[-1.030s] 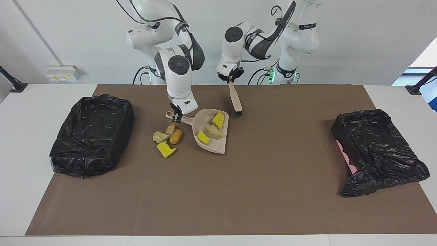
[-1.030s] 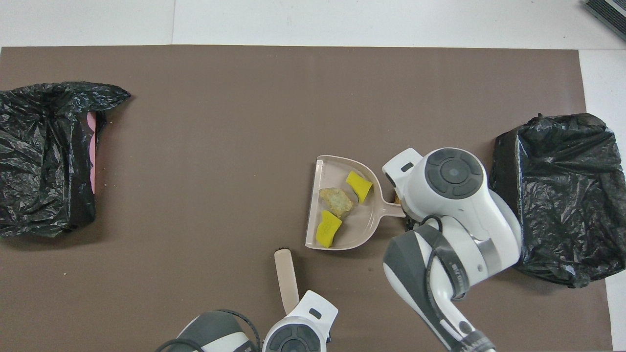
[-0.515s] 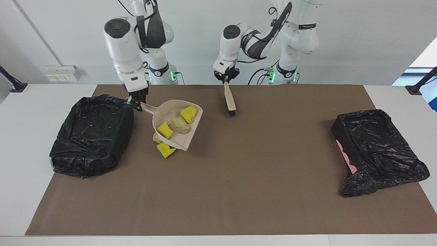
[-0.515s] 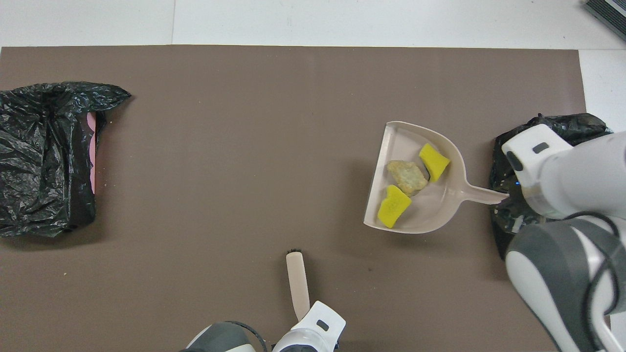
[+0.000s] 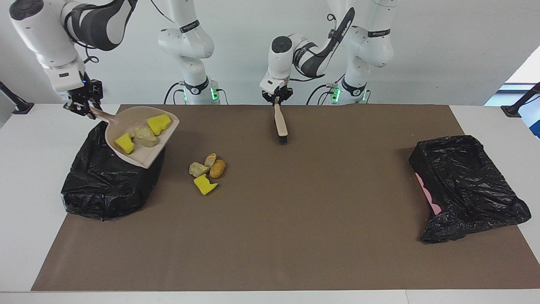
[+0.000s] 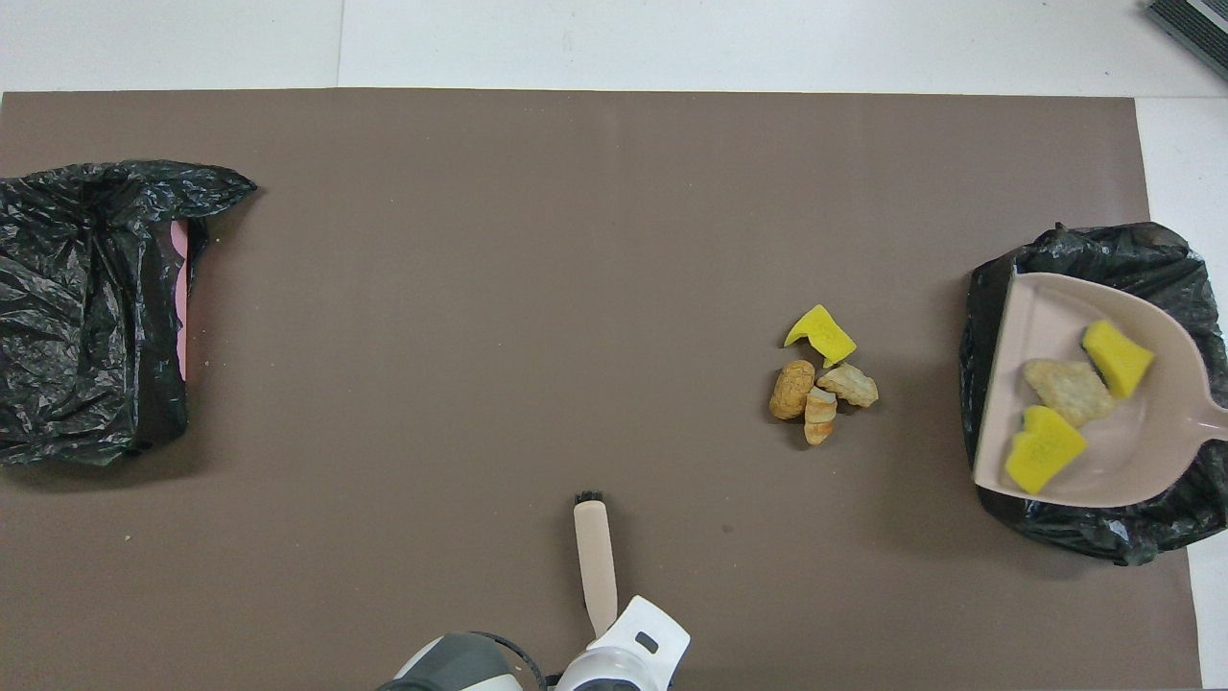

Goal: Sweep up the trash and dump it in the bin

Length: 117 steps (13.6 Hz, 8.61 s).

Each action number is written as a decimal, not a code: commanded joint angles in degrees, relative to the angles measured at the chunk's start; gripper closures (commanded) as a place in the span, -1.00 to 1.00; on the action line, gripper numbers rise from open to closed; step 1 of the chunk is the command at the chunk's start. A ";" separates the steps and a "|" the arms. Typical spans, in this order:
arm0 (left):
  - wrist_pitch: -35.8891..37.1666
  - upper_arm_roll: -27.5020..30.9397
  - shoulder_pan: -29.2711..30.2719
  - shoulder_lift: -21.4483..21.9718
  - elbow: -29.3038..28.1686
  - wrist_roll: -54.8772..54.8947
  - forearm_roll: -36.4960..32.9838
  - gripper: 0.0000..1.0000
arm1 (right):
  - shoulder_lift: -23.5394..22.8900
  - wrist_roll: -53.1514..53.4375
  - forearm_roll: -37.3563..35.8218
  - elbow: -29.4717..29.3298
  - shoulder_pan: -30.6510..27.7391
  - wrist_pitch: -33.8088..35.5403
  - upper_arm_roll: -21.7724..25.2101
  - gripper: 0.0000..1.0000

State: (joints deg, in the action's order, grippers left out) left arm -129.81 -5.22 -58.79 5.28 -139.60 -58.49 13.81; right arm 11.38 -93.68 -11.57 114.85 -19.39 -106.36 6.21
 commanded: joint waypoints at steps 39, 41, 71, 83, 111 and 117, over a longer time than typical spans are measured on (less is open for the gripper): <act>51.41 1.89 55.98 -3.70 57.58 64.11 -12.56 -1.00 | -0.12 33.00 -17.56 -4.97 10.07 14.60 -24.66 1.00; 51.77 1.88 55.89 -4.22 58.21 64.73 -12.93 -1.00 | -2.41 41.60 -9.73 -8.23 10.25 15.13 -26.06 1.00; 49.65 1.18 55.01 -1.76 55.75 64.29 -13.02 -1.00 | -40.39 134.55 6.48 -22.74 35.12 -13.62 -26.86 -0.29; 47.38 1.00 54.84 -1.50 54.52 64.02 -13.20 -1.00 | -22.56 124.27 12.10 -15.20 39.34 4.58 -27.48 -1.00; 4.68 0.65 25.84 -26.73 44.96 22.73 -19.09 -1.00 | -1.19 124.97 37.50 30.16 55.68 -23.89 -27.57 -1.00; 1.58 0.74 22.06 -27.17 40.02 20.43 -19.17 -1.00 | -1.45 124.53 37.50 30.08 56.04 -24.07 -27.48 -0.35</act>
State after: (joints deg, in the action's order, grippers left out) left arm -126.84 -5.31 -35.17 -23.08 -96.84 -37.00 -4.71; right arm 9.05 31.85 24.18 143.83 36.45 -128.93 -21.38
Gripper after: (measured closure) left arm 0.000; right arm 0.066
